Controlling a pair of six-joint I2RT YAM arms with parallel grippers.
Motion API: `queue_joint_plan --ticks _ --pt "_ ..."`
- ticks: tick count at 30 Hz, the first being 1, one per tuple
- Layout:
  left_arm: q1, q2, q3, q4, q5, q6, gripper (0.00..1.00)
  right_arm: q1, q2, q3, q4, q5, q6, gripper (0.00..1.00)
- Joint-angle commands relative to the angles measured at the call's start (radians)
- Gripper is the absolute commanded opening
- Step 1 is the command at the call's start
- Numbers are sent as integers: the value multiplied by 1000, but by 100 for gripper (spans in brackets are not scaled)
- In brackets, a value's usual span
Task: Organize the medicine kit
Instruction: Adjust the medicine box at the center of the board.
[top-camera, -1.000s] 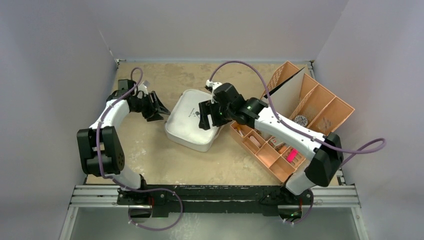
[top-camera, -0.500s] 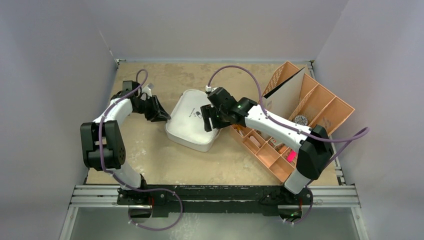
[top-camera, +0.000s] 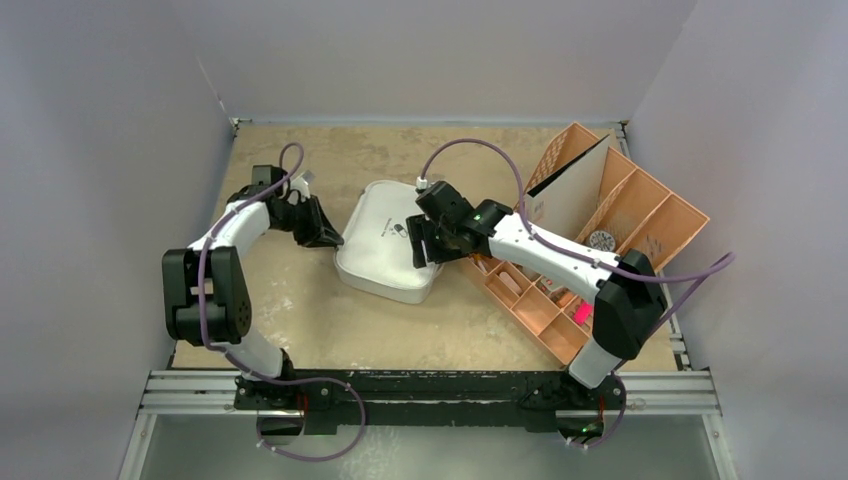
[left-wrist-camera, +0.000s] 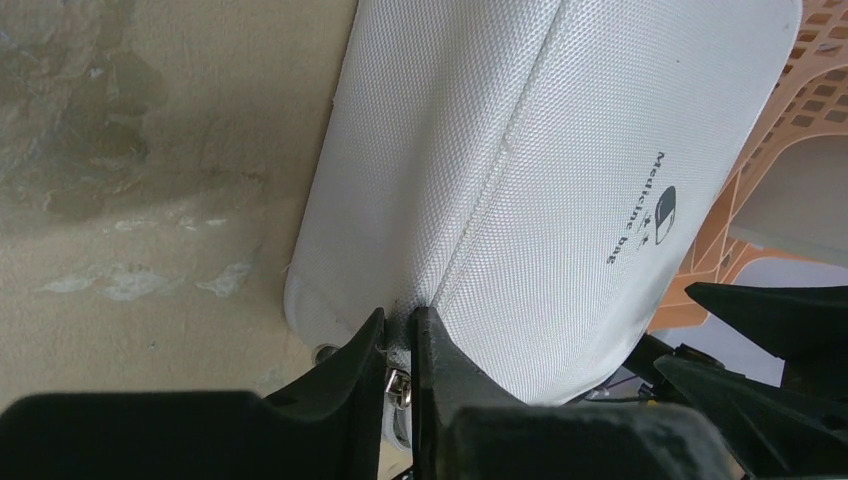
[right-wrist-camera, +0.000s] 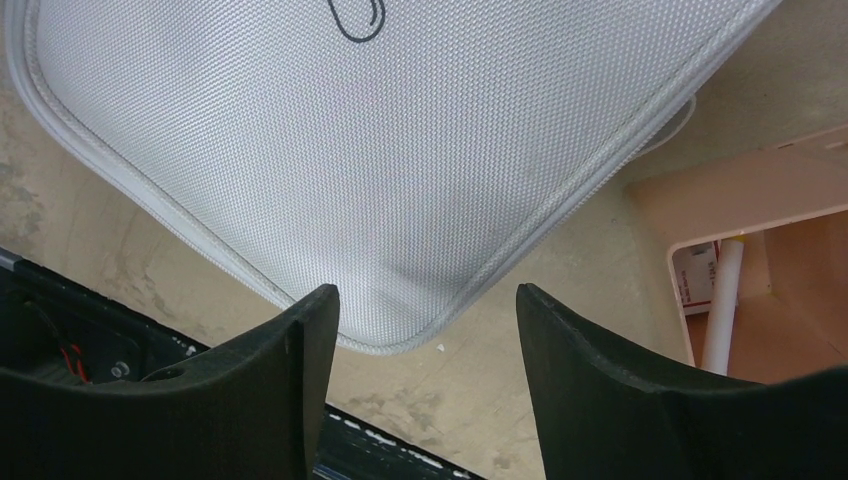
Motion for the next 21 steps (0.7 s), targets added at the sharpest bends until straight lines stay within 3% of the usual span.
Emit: queue_joint_plan --ticks 1,11,21 --pt "-15 -76 -55 -56 -74 -7 8 4 7 -15 -4 42 54 67" --pt "-15 -248 -287 66 -21 -202 6 2 66 2 58 -81 61 65" --pt "-23 -482 -510 263 70 -450 6 0 222 199 87 -131 -143 60"
